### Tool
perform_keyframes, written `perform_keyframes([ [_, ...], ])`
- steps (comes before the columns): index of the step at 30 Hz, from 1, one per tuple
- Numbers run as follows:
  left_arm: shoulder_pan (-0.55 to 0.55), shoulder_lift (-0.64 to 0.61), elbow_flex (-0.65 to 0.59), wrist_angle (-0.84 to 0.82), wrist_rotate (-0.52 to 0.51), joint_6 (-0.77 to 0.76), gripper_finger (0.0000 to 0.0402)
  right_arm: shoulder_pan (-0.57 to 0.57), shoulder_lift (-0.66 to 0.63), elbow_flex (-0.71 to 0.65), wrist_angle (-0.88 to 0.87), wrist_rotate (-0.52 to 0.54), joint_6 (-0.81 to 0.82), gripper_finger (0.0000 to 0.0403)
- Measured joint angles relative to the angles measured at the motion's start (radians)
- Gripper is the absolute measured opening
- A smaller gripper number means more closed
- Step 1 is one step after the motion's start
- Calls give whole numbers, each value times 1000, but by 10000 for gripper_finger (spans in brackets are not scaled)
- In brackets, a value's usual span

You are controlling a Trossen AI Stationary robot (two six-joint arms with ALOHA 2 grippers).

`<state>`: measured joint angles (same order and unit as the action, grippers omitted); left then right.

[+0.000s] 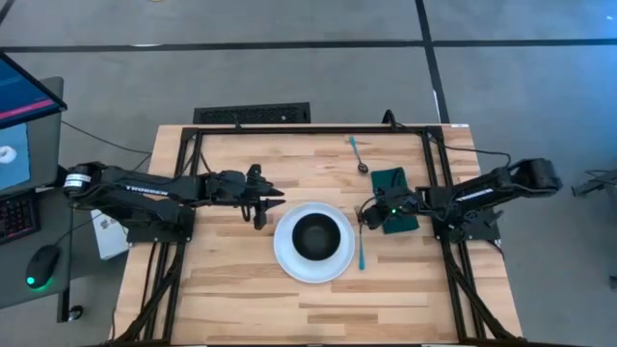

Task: Set table place
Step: Put the blue fork to the right of the white plate

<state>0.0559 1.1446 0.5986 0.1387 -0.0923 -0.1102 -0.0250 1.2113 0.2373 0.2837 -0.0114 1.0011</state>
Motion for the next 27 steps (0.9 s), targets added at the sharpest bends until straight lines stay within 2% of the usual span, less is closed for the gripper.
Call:
perform_keyframes([
  [12, -7, -8, -4, -16, -2, -7, 94, -43, 162, 4, 64, -17, -21, 24],
  [18, -7, -7, -4, -21, -2, -9, 94, -43, 179, 5, 62, -14, -36, 23],
  [27, -7, -7, -4, -23, 1, -30, 94, -43, 180, 5, 28, 2, 9, 58],
])
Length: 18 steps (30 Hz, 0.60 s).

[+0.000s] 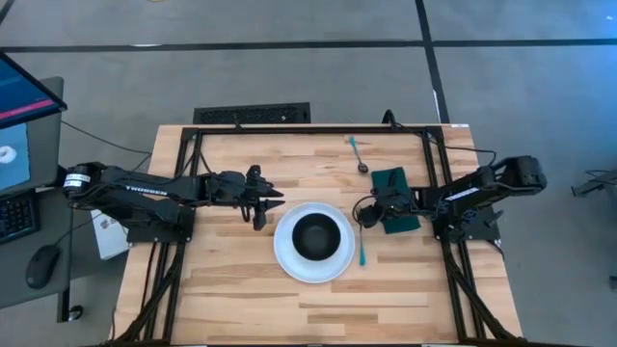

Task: Set table place
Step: Put the blue fork to the right of the white plate

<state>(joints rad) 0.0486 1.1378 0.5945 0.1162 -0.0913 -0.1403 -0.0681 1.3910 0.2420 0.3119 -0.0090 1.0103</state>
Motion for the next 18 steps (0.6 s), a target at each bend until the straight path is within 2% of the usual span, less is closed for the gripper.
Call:
perform_keyframes([
  [11, -1, 0, 0, -31, 1, -6, 94, 0, 0, -1, 5, -5, 22, 64],
  [18, -21, 0, 0, -32, 2, -6, 94, 1, 0, -2, 9, -9, 79, 110],
])
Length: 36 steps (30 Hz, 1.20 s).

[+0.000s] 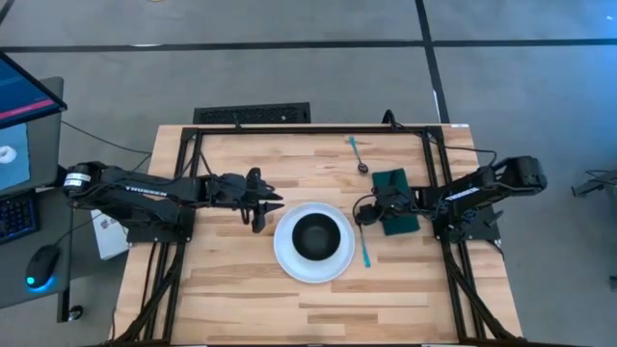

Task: Set table place
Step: Put the blue fork to the right of the white plate

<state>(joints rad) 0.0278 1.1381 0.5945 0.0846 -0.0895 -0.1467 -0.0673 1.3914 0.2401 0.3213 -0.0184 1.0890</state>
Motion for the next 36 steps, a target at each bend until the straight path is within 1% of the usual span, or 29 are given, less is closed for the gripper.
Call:
perform_keyframes([
  [7, -24, 0, 0, -9, 1, 4, 94, 0, 0, 0, 9, -8, 47, 172],
  [11, -34, 0, 0, -16, 1, 5, 94, 0, 0, 0, 12, -7, 63, 184],
  [15, -42, 0, 0, -20, 0, 4, 94, 1, 0, 0, 10, -7, 41, 175],
  [27, -51, 0, 0, -22, 0, 4, 94, 1, 1, 0, -11, 3, -22, 122],
  [36, -51, 0, 0, -26, 3, 3, 94, 2, 1, 2, -31, 13, -27, 109],
])
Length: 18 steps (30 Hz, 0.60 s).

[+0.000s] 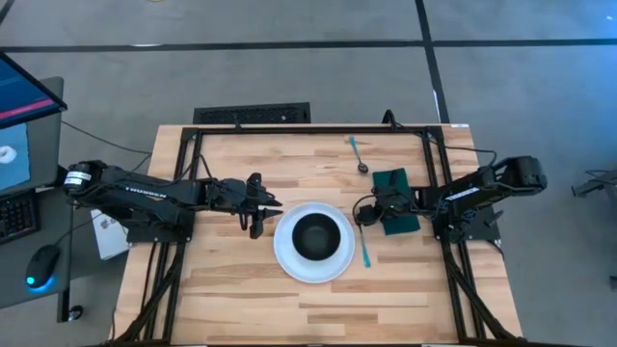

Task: Set table place
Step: Put the blue fork to the right of the white plate

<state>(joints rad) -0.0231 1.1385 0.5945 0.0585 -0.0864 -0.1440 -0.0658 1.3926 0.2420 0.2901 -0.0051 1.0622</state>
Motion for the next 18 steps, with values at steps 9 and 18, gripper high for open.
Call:
perform_keyframes([
  [9, 0, 0, 0, -1, 0, -2, 94, 0, 0, 1, -7, 3, 6, 107],
  [18, -1, 0, 0, -2, 30, -10, 94, 0, -1, 1, -11, 13, 61, 106],
])
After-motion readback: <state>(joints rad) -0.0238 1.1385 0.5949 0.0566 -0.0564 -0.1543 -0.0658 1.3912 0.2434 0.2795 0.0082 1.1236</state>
